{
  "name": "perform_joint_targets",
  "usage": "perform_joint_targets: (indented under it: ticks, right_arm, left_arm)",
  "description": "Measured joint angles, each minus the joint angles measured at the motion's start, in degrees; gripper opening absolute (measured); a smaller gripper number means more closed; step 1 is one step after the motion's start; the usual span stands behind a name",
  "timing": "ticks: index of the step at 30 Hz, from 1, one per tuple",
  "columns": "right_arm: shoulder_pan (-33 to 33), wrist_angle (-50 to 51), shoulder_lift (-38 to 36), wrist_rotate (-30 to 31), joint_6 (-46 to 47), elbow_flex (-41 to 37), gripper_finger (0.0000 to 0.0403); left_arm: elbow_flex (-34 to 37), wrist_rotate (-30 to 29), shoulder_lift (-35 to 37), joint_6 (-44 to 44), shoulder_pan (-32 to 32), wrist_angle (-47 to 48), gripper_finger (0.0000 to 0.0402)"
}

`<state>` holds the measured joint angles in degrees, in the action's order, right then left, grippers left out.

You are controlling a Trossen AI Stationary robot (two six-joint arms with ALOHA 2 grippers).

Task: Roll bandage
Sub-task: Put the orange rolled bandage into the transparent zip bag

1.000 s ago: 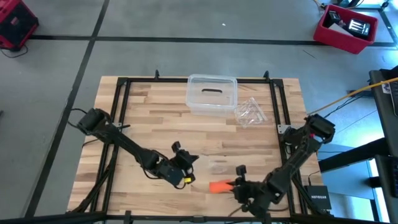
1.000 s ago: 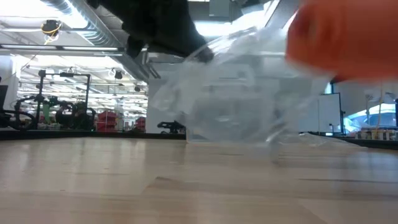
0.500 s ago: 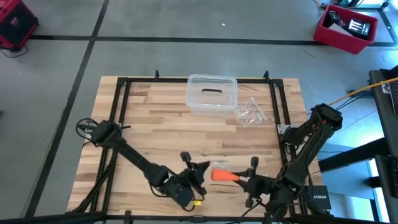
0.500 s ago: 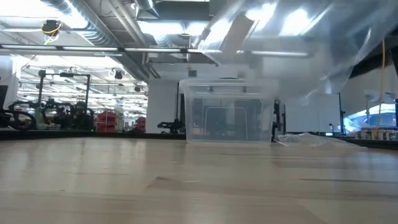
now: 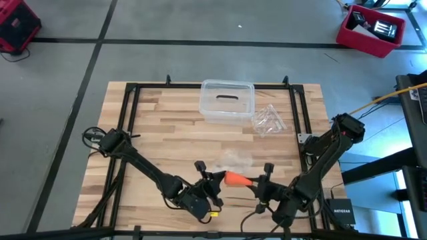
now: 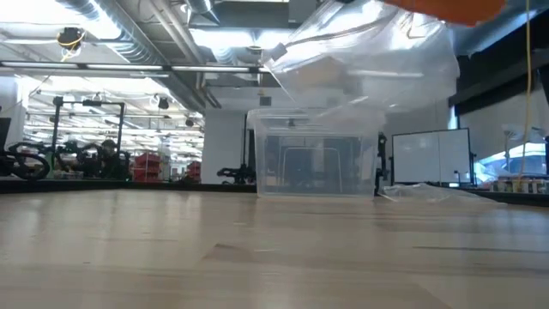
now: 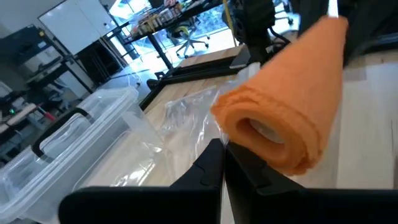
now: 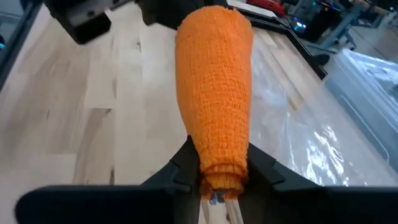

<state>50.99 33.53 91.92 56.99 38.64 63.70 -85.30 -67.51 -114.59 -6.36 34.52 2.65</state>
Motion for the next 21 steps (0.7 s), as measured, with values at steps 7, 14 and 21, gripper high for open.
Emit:
perform_joint_targets:
  ticks: [7, 14, 21]
  right_arm:
    - [0.0, -0.4, 0.1, -0.7, 3.3, -1.8, 0.0074]
    - [-0.2, -0.5, 0.3, -1.1, 6.2, -3.5, 0.0074]
    - [-0.2, -0.4, 0.3, -0.9, 6.2, -3.5, 0.0074]
  left_arm:
    - [0.0, 0.9, 0.0, -2.5, -0.1, -0.1, 0.0001]
    - [0.0, 1.2, 0.2, -3.5, 0.0, -0.6, 0.0001]
    - [0.0, 1.8, 0.2, -3.7, -0.1, -0.3, 0.0001]
